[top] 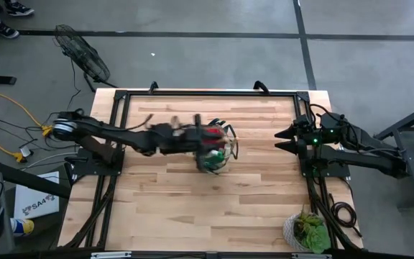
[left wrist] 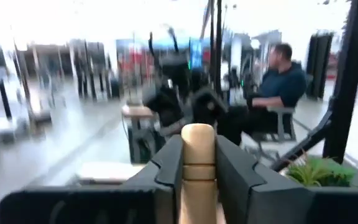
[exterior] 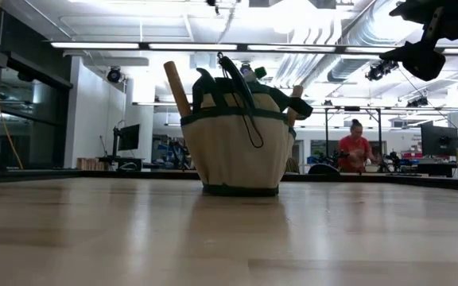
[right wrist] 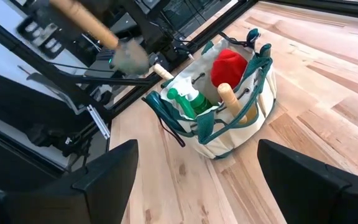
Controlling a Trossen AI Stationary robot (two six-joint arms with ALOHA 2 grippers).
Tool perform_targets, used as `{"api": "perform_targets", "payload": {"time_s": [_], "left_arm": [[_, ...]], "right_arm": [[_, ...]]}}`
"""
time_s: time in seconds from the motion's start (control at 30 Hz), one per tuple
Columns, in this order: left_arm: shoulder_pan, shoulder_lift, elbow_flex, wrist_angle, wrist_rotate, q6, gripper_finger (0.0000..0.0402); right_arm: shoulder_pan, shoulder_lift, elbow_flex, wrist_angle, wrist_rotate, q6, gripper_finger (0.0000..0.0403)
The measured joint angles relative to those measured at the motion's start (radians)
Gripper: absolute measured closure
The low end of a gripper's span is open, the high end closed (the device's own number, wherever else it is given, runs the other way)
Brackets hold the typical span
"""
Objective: Pick & Place Garden tools in Gardening bag
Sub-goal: Put the trowel into the gardening bag
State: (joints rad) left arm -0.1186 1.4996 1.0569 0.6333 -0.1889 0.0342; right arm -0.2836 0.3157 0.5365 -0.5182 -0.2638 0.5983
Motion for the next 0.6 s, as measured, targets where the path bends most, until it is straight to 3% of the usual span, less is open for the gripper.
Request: {"api": "perform_targets", "payload": {"time_s": [0.27, 0.6], "left_arm": [[0.022, -0.199, -0.369, 0.406, 0.052, 0.238, 0.0341], [0.171, -0.333, -0.690, 0.741, 0.170, 0.038, 0.0341]], "right_arm": [[0.000, 0.000, 0.000, 0.000, 0.001, 0.000, 0.0082], [0.000, 0.000, 0.000, 0.000, 0.001, 0.000, 0.0082]]}}
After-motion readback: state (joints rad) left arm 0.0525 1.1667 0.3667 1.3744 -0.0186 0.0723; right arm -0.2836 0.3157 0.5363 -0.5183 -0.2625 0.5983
